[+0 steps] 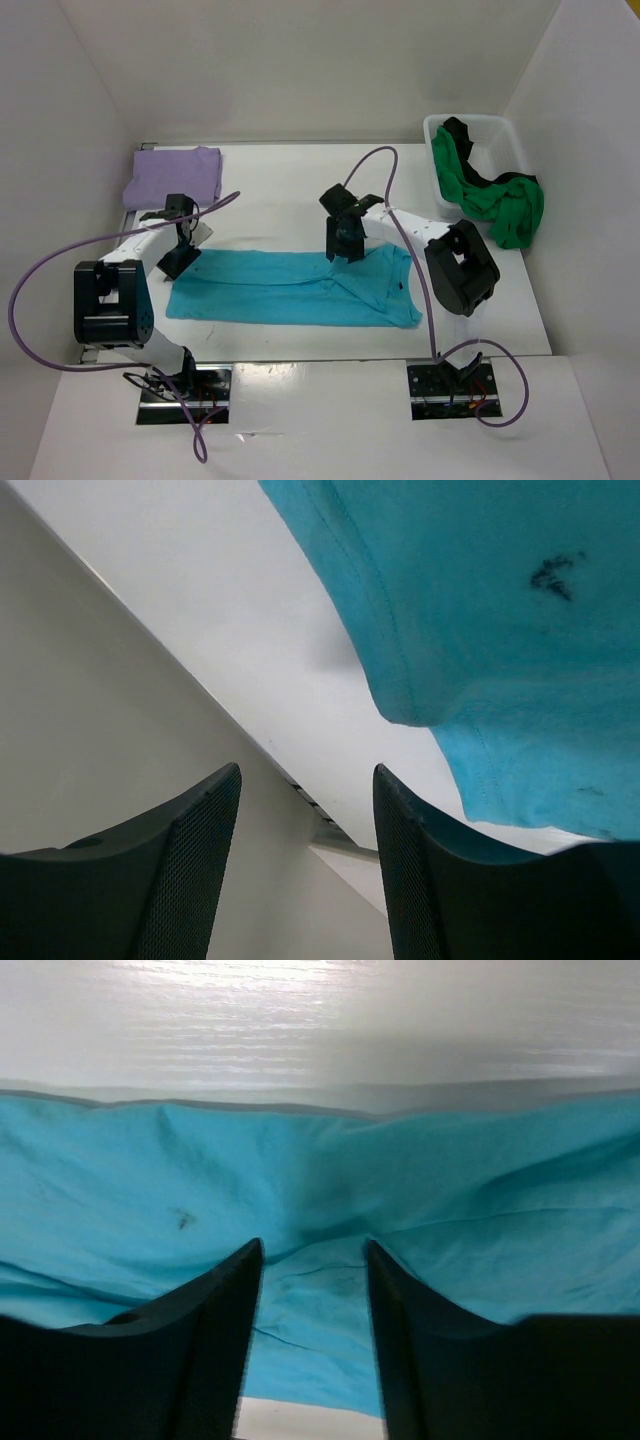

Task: Fold and stack the t-shirts
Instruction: Fold the other side of the tshirt into a rectangle

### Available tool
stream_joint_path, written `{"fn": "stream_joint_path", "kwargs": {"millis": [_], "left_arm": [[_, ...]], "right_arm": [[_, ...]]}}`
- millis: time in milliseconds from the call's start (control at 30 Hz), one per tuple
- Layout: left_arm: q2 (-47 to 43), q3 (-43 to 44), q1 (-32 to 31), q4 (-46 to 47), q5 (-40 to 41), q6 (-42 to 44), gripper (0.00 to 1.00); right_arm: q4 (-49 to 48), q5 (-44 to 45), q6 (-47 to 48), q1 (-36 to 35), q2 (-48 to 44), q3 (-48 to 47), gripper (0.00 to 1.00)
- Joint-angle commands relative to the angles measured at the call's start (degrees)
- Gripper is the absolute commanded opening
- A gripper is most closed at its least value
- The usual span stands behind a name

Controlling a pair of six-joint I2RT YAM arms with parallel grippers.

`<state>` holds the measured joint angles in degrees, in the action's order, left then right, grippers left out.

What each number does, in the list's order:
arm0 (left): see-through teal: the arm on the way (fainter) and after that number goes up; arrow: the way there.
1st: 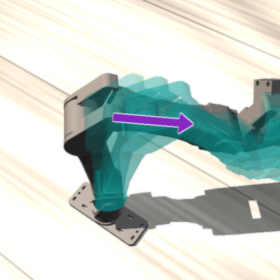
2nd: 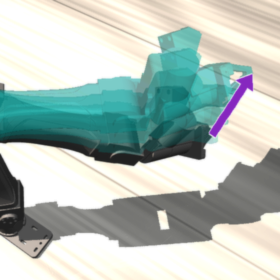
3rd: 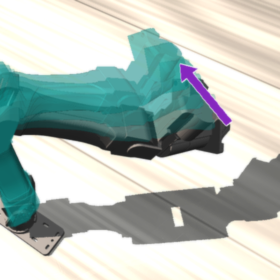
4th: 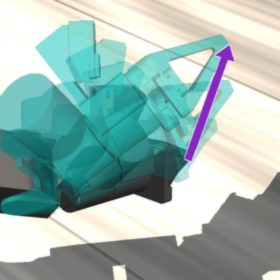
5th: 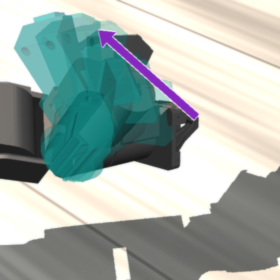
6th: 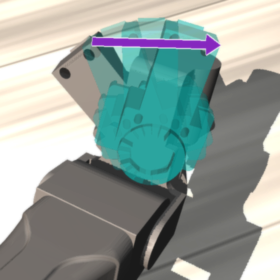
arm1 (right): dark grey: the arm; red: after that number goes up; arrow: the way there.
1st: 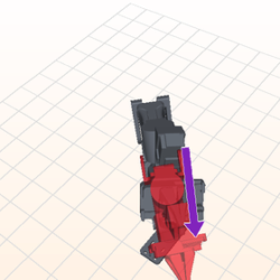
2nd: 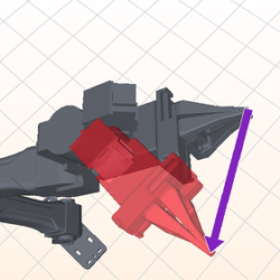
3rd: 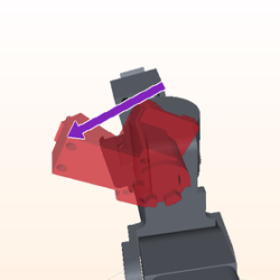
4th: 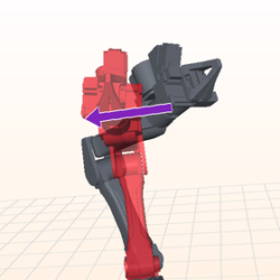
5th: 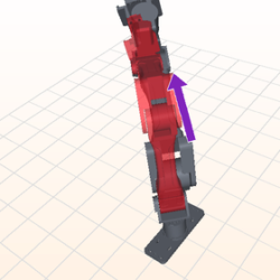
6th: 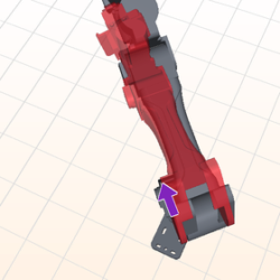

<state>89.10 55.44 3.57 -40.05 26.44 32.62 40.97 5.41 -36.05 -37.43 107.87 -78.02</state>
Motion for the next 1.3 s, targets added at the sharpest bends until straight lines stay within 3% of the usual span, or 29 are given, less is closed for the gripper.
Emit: {"fn": "stream_joint_path", "kwargs": {"millis": [0, 100, 167, 200, 300, 600, 767, 900, 1067, 1267], "left_arm": [[0.6, -0.1, 0.1, -0.7, -1.0, -1.1, 0.63], [1.2, -0.1, 0.1, -0.7, -1.0, -1.6, 0.63], [1.2, -0.1, 0.1, -0.7, -1.0, -1.6, 0.63], [1.2, -0.1, 0.1, -0.7, -1.0, -1.6, 0.63], [1.2, -0.1, 0.1, -0.7, -0.5, -1.6, 0.63], [1.2, -0.1, 0.1, -0.7, -0.5, -1.6, 0.64], [1.7, -0.1, 0.1, -0.7, 0.5, -1.1, 0.64], [1.7, -0.1, 0.1, -0.7, 0.5, -1.1, 0.64], [1.7, -0.1, 0.1, -0.7, 0.5, -1.1, 0.64], [1.7, -0.1, 0.1, -0.7, 0.5, -1.6, 0.64]], "right_arm": [[-4.5, -1.4, 0.8, -0.5, -0.9, 0.3, 0.48], [-4.5, -1.4, 0.8, -0.5, -0.9, 0.9, 0.31], [-4.5, -2.1, 0.8, -0.5, -0.9, 0.9, 0.31], [-4.5, -2.2, 0.8, -0.5, -0.3, 0.9, 0.32], [-3.4, 1.2, 0.2, -1.0, -0.3, 0.9, 0.48], [-0.8, 4.5, 0.8, -1.0, 1.8, -1.4, 0.49], [-0.8, 2.0, 0.8, -1.0, 2.9, -0.9, 0.36], [-1.4, -0.6, 1.3, -1.0, 3.7, -0.9, 0.32], [-0.8, 0.2, -0.4, -1.0, 0.1, -0.4, 0.06], [0.2, -1.2, -1.5, -1.5, -7.4, 2.3, 0.00]]}}
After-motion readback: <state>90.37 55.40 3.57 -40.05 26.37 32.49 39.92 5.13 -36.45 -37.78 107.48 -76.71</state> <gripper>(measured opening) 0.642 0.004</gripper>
